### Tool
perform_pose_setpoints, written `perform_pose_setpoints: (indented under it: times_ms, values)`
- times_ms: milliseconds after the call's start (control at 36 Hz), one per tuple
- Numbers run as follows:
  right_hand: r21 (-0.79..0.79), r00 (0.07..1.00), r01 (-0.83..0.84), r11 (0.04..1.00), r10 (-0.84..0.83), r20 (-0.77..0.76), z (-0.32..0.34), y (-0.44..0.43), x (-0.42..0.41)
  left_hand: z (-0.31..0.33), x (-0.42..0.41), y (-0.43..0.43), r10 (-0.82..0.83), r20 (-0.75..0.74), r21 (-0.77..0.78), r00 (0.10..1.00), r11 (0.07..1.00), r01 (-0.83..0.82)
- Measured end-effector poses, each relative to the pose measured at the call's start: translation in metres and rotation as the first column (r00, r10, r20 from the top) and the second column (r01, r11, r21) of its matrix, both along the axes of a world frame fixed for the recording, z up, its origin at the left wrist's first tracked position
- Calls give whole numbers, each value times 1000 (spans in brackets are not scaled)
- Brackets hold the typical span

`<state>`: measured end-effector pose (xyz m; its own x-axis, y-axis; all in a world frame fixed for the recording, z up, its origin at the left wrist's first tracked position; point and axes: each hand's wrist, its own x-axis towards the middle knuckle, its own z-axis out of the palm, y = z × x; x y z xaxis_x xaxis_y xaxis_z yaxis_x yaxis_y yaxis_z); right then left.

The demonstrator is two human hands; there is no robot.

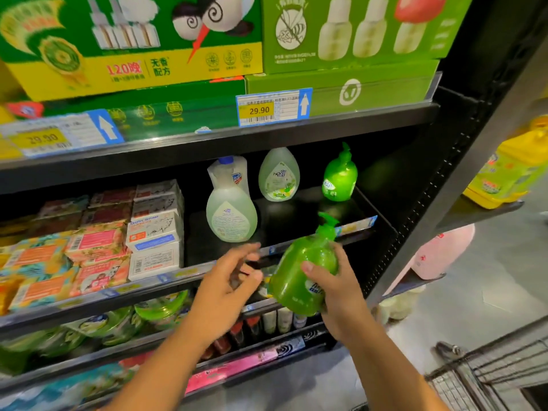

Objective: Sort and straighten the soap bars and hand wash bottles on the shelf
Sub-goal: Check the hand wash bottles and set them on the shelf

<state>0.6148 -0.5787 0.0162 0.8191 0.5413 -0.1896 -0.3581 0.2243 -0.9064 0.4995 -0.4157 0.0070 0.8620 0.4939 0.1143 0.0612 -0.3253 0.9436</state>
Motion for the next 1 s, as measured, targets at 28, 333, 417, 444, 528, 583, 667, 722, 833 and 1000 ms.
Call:
perform_pose_setpoints:
  times_ms: [28,333,417,444,528,583,667,722,833,1000]
  values:
    - [-18,998,-36,999,35,-50,-1,-3,-6,3,-7,-15,-40,6,-147,999,988,41]
    - [-221,947,-318,922,320,-26,12,-48,-27,-10,-39,-65,62,21,-818,998,575,-19]
    - [-219,954,-295,930,300,-15,12,-45,-34,2,-37,-70,45,95,-892,994,447,65]
    - [-191,952,-305,933,303,-37,12,-44,-37,6,-36,-72,46,98,-895,994,441,68]
    - [-171,966,-259,951,253,-51,17,-45,-40,16,-35,-67,7,-6,-744,1000,668,-9]
    - [-203,980,-193,960,197,2,20,-47,-39,20,-36,-59,-55,-49,-629,997,777,12]
    - [-230,985,-141,963,160,66,22,-50,-39,26,-37,-53,-70,-32,-677,997,735,30]
    - [-198,988,-115,973,134,82,23,-51,-39,28,-37,-55,-31,1,-726,1000,687,21]
    - [-150,988,-116,982,129,81,21,-53,-43,30,-38,-60,-30,47,-740,998,670,55]
    - [-158,974,-220,963,225,15,17,-49,-44,34,-40,-57,24,40,-748,999,663,15]
